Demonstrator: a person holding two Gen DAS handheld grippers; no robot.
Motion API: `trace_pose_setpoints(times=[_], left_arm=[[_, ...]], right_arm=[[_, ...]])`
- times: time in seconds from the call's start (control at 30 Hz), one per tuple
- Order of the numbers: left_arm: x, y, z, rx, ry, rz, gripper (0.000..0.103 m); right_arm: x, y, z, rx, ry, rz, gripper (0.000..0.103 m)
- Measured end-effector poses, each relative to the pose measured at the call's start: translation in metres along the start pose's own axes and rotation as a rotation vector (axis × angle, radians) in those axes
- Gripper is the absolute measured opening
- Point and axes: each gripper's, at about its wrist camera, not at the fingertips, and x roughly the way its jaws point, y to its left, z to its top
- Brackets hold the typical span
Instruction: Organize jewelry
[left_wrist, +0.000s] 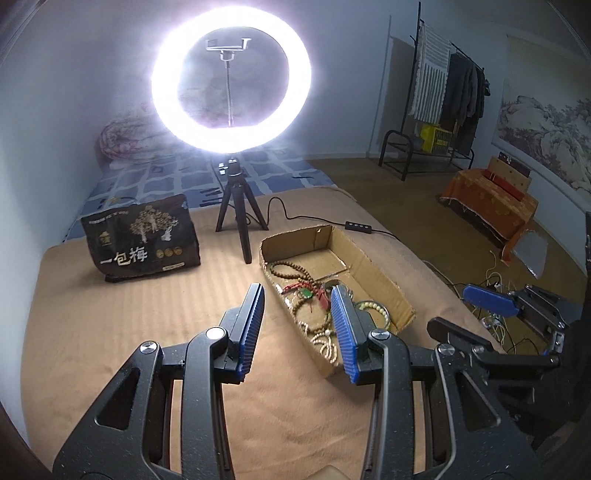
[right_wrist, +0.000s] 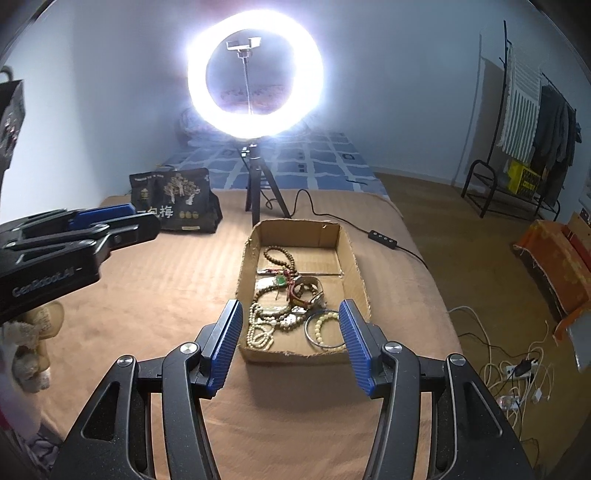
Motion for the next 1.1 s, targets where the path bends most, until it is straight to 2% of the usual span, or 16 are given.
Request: trace_pose_setpoints(times=[0.07, 0.2, 0.23, 0.3, 0.4, 0.47, 0.63, 0.77, 0.87, 1.1], left_arm=[[-0.007, 0.002, -0.005, -0.001, 0.000, 0.004, 0.038], [-0.024, 0.006, -0.016, 0.005, -0.020, 0.019, 0.040], [-0.029, 0.006, -0.019, 0.010, -0.027, 0.024, 0.045], [-0.035, 0.006, -0.024, 0.007, -0.039, 0.029, 0.066], [-0.044, 0.009, -0.030, -0.008, -0.053, 0.030, 0.076], [-0.047, 0.009, -0.033, -0.006, -0.053, 0.034, 0.079], [-0.055, 0.007, -0.035, 0.018, -0.068, 0.052, 0.086], [-0.062, 0.009, -0.035, 0.026, -0.084, 0.066, 0.095], [-0.067, 0.009, -0.035, 0.026, -0.097, 0.074, 0.102], [-0.073, 0.005, -0.041, 0.051, -0.097, 0.104, 0.102]], right_arm=[[-0.003, 0.004, -0.003, -0.001, -0.006, 0.000, 0.062], [-0.007, 0.008, -0.006, 0.005, -0.014, 0.007, 0.063], [-0.008, 0.009, -0.008, 0.006, -0.017, 0.010, 0.063], [-0.008, 0.011, -0.009, 0.006, -0.016, 0.006, 0.063], [-0.011, 0.015, -0.011, -0.010, -0.027, -0.005, 0.066], [-0.013, 0.017, -0.010, -0.021, -0.045, -0.021, 0.072], [-0.016, 0.018, -0.010, -0.016, -0.049, -0.025, 0.073], [-0.022, 0.016, -0.007, 0.009, -0.076, -0.028, 0.079], [-0.024, 0.016, -0.007, 0.011, -0.093, -0.051, 0.079], [-0.023, 0.006, -0.011, 0.061, -0.087, -0.048, 0.079]])
